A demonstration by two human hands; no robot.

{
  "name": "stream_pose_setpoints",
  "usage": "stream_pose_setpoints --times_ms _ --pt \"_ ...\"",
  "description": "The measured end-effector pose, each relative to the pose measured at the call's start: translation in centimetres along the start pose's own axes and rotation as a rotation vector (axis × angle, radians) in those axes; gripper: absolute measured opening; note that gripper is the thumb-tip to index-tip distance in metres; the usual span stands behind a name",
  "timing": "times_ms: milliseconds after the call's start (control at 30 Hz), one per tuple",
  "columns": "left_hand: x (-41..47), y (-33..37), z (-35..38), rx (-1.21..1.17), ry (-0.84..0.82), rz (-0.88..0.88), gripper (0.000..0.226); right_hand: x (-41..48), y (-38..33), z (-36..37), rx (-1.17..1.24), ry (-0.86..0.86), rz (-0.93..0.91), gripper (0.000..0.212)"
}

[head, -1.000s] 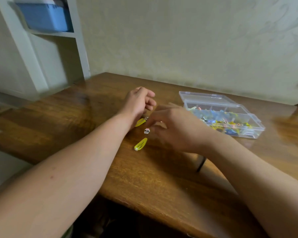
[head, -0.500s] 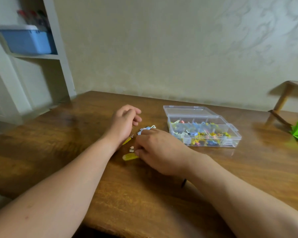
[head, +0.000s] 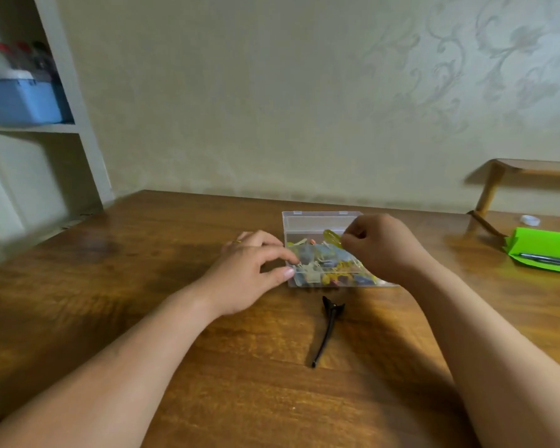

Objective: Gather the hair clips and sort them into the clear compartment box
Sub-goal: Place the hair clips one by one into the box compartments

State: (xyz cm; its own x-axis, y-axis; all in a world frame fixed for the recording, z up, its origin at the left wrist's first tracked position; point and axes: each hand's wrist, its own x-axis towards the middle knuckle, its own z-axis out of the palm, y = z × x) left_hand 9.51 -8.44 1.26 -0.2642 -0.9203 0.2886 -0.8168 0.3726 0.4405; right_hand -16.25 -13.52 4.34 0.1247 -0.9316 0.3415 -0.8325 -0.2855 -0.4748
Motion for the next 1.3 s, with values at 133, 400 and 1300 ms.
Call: stream_pose_setpoints --times_ms 133,400,1300 --pt "-0.3 -0.7 -0.4 -0.008 -0.009 0.014 0.022 0.1 0.8 -1.8 0.039 -0.037 0.069 0.017" --pt "-0.9 -2.7 -0.9 -0.083 0.008 -0.038 0.017 0.4 2.4 -2.5 0.028 -0.099 0.197 0.026" --pt "-1.2 -2.3 -1.4 -0.279 0.090 -0.079 0.021 0.1 0.8 -1.6 -0.266 0.024 0.106 0.029"
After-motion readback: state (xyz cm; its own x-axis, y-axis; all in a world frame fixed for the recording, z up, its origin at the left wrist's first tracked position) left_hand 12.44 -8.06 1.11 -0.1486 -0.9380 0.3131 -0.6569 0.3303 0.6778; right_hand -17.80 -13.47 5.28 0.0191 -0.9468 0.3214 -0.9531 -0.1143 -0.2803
